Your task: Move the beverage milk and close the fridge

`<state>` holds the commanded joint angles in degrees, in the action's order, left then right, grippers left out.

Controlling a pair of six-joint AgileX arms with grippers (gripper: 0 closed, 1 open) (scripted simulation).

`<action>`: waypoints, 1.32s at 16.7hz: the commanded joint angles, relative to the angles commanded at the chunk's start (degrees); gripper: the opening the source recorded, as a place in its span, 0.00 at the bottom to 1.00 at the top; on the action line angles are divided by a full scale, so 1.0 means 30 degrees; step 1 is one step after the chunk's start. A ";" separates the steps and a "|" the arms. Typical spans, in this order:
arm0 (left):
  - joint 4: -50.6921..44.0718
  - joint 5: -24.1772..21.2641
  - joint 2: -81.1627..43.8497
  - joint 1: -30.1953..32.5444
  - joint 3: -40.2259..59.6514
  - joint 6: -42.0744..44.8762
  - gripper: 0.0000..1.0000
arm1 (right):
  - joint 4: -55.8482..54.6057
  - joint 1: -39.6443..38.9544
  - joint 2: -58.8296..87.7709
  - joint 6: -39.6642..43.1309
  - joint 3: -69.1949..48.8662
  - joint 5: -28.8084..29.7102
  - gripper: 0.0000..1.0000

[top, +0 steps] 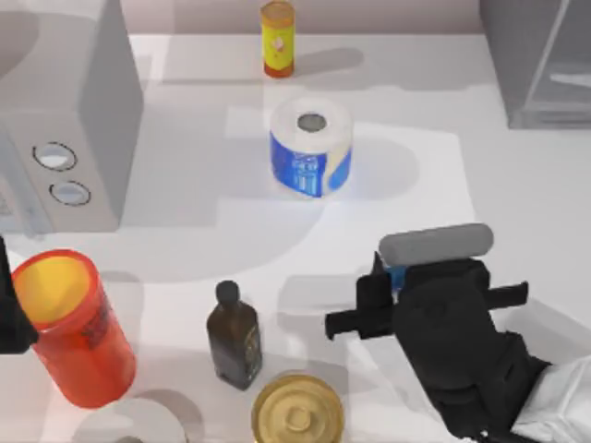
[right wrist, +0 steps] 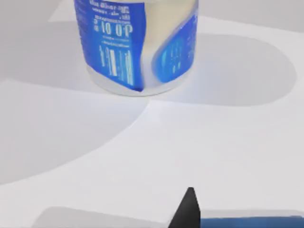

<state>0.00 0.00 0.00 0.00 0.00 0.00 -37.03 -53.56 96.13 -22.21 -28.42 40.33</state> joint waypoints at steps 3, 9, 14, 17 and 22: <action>0.0000 0.0000 0.0000 0.0000 0.0000 0.0000 1.00 | -0.1209 0.2469 -0.0213 0.0964 0.0402 -0.1817 0.00; 0.0000 0.0000 0.0000 0.0000 0.0000 0.0000 1.00 | -0.5096 1.0707 -0.1473 0.4091 0.1399 -0.7660 0.00; 0.0000 0.0000 0.0000 0.0000 0.0000 0.0000 1.00 | -0.8171 1.6399 -0.2862 0.6485 0.1909 -1.1658 0.00; 0.0000 0.0000 0.0000 0.0000 0.0000 0.0000 1.00 | -0.8930 1.7564 -0.3297 0.7092 0.2018 -1.2681 0.00; 0.0000 0.0000 0.0000 0.0000 0.0000 0.0000 1.00 | -0.8863 1.7512 -0.3187 0.7054 0.1901 -1.2645 0.00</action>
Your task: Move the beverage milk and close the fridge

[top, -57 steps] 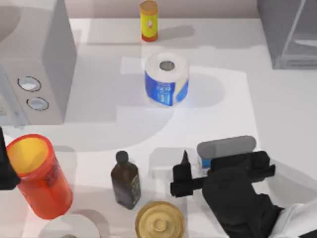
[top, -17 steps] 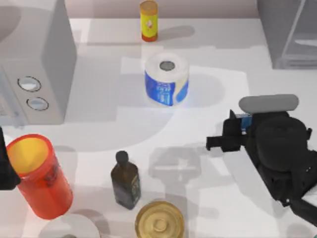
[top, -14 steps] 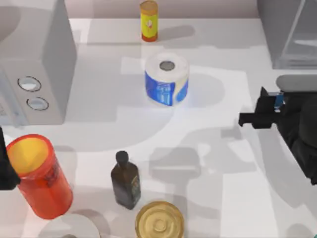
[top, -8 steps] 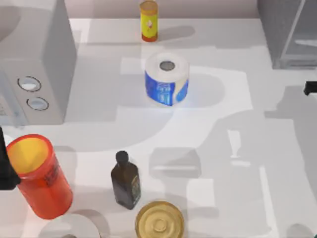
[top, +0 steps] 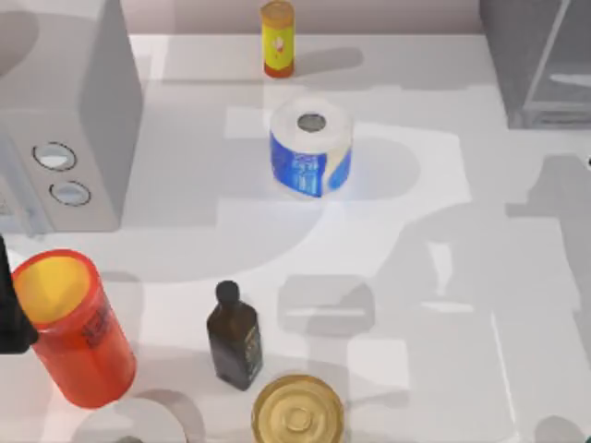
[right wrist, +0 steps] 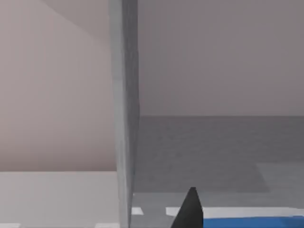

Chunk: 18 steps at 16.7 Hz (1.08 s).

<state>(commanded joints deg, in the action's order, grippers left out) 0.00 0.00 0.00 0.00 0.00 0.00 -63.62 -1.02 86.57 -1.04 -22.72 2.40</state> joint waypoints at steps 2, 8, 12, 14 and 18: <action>0.0000 0.0000 0.0000 0.0000 0.0000 0.0000 1.00 | 0.0523 0.0045 0.0594 0.0019 -0.0635 -0.0227 0.00; 0.0000 0.0000 0.0000 0.0000 0.0000 0.0000 1.00 | 0.4850 0.0684 0.4958 0.0243 -0.6511 -0.1772 0.00; 0.0000 0.0000 0.0000 0.0000 0.0000 0.0000 1.00 | 0.8454 0.1659 0.8329 0.0524 -1.1992 -0.2637 0.00; 0.0000 0.0000 0.0000 0.0000 0.0000 0.0000 1.00 | 1.0154 0.2277 0.9851 0.0691 -1.4583 -0.2902 0.00; 0.0000 0.0000 0.0000 0.0000 0.0000 0.0000 1.00 | 1.2740 0.3429 1.2006 0.0993 -1.8287 -0.3116 0.00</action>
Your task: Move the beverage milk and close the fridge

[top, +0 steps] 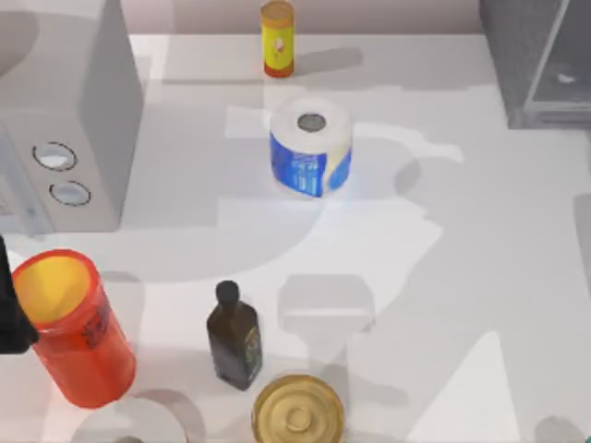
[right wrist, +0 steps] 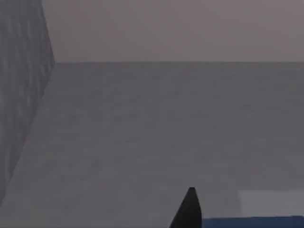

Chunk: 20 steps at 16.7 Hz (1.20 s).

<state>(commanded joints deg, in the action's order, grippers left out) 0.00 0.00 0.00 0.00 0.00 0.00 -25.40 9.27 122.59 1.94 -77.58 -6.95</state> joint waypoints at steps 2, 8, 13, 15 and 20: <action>0.0000 0.0000 0.0000 0.0000 0.0000 0.0000 1.00 | 0.0568 0.0303 0.0435 0.0081 -0.0698 0.0001 0.00; 0.0000 0.0000 0.0000 0.0000 0.0000 0.0000 1.00 | 0.0592 0.0279 0.0420 0.0070 -0.0719 0.0011 0.00; 0.0000 0.0000 0.0000 0.0000 0.0000 0.0000 1.00 | 0.0614 0.0329 0.0469 0.0088 -0.0753 0.0003 0.00; 0.0000 0.0000 0.0000 0.0000 0.0000 0.0000 1.00 | 0.0614 0.0329 0.0469 0.0088 -0.0753 0.0003 0.15; 0.0000 0.0000 0.0000 0.0000 0.0000 0.0000 1.00 | 0.0614 0.0329 0.0469 0.0088 -0.0753 0.0003 0.53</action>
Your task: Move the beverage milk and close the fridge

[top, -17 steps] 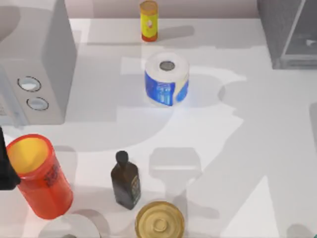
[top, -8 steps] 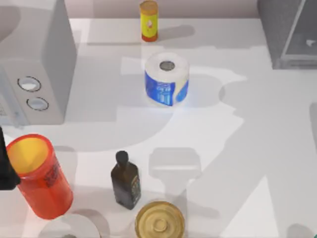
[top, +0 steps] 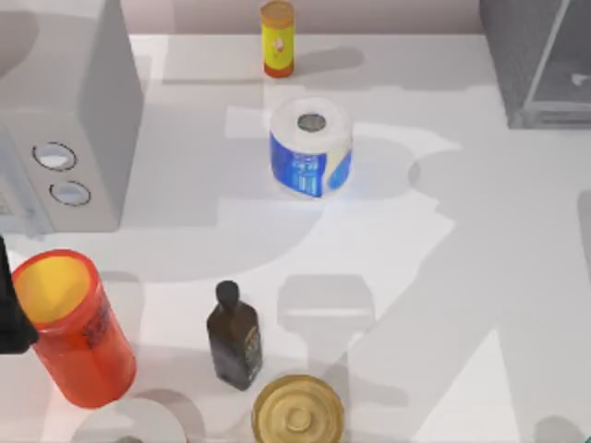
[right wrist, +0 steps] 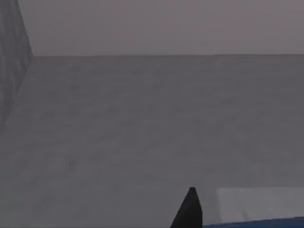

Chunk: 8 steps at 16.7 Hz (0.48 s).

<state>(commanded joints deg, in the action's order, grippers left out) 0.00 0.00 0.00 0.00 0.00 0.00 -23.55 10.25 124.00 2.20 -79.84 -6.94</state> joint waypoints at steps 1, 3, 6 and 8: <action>0.0000 0.0000 0.0000 0.0000 0.0000 0.0000 1.00 | 0.0000 0.0000 0.0000 0.0000 0.0000 0.0000 0.60; 0.0000 0.0000 0.0000 0.0000 0.0000 0.0000 1.00 | 0.0000 0.0000 0.0000 0.0000 0.0000 0.0000 0.75; 0.0000 0.0000 0.0000 0.0000 0.0000 0.0000 1.00 | 0.0000 0.0000 0.0000 0.0000 0.0000 0.0000 0.98; 0.0000 0.0000 0.0000 0.0000 0.0000 0.0000 1.00 | 0.0000 0.0000 0.0000 0.0000 0.0000 0.0000 1.00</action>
<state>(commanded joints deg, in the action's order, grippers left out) 0.00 0.00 0.00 0.00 0.00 0.00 -23.55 10.25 124.00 2.20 -79.84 -6.94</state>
